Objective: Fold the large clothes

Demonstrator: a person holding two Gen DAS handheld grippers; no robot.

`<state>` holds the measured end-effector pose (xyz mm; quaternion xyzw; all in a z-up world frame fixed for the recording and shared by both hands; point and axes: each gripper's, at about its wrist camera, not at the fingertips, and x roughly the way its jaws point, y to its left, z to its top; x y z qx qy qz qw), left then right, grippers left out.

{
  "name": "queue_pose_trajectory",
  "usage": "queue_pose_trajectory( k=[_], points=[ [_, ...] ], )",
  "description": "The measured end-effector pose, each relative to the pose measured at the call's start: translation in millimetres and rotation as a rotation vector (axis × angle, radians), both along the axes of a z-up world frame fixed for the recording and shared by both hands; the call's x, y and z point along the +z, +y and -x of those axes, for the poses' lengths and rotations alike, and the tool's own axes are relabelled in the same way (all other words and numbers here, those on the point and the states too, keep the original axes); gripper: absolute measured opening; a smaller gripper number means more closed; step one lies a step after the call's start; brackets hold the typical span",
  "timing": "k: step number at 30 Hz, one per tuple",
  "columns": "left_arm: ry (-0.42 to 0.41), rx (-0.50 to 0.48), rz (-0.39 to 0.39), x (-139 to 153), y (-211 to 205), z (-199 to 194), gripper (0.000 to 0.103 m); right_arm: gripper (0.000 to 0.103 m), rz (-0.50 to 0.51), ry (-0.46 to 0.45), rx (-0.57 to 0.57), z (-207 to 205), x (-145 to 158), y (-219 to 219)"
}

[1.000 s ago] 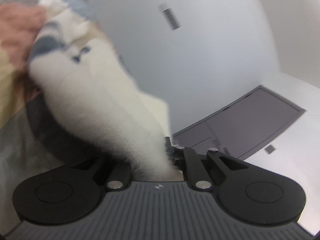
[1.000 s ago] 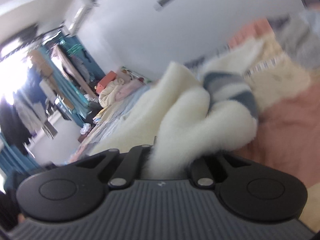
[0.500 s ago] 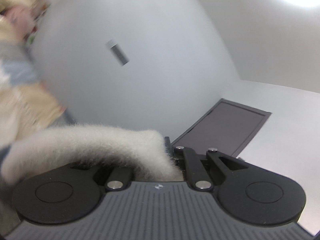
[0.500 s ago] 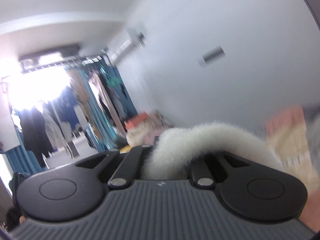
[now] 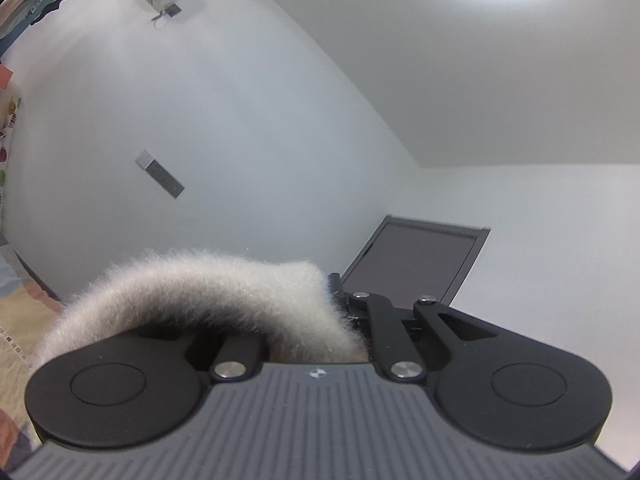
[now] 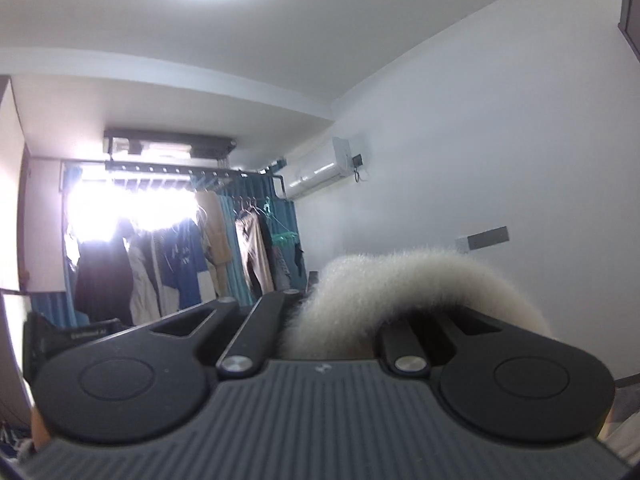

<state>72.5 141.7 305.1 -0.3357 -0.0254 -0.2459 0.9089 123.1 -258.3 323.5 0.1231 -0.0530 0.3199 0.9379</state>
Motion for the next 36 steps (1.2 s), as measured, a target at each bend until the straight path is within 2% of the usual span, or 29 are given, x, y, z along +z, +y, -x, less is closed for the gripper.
queue_pose_trajectory(
  k=[2,5,8,13,16,20,23,27,31,36],
  points=[
    [0.03,-0.008,-0.019,-9,-3,-12,0.01,0.01,0.016,0.031,-0.029,-11,-5,3],
    [0.123,-0.016,-0.011,-54,-4,-53,0.013,0.01,0.024,0.112,-0.068,-38,-35,1],
    [0.22,0.002,-0.032,-109,-6,-101,0.014,0.01,0.038,0.207,-0.088,-73,-85,-1],
    [0.323,0.062,-0.134,-189,-8,-190,0.014,0.012,0.05,0.391,-0.115,-149,-172,3],
    [0.394,0.073,-0.118,-235,-2,-246,0.014,0.012,0.037,0.505,-0.114,-202,-216,5],
    [0.458,0.105,-0.119,-292,3,-313,0.014,0.013,0.023,0.595,-0.122,-274,-276,5],
    [0.515,0.127,-0.118,-339,11,-364,0.014,0.014,0.001,0.63,-0.137,-321,-326,9],
    [0.61,0.147,-0.141,-397,23,-413,0.014,0.014,-0.024,0.7,-0.15,-370,-385,20],
    [0.696,0.148,-0.147,-454,36,-456,0.014,0.014,0.012,0.76,-0.172,-408,-439,33],
    [0.78,0.129,-0.126,-504,44,-481,0.015,0.015,-0.038,0.876,-0.165,-423,-495,22]
  ],
)
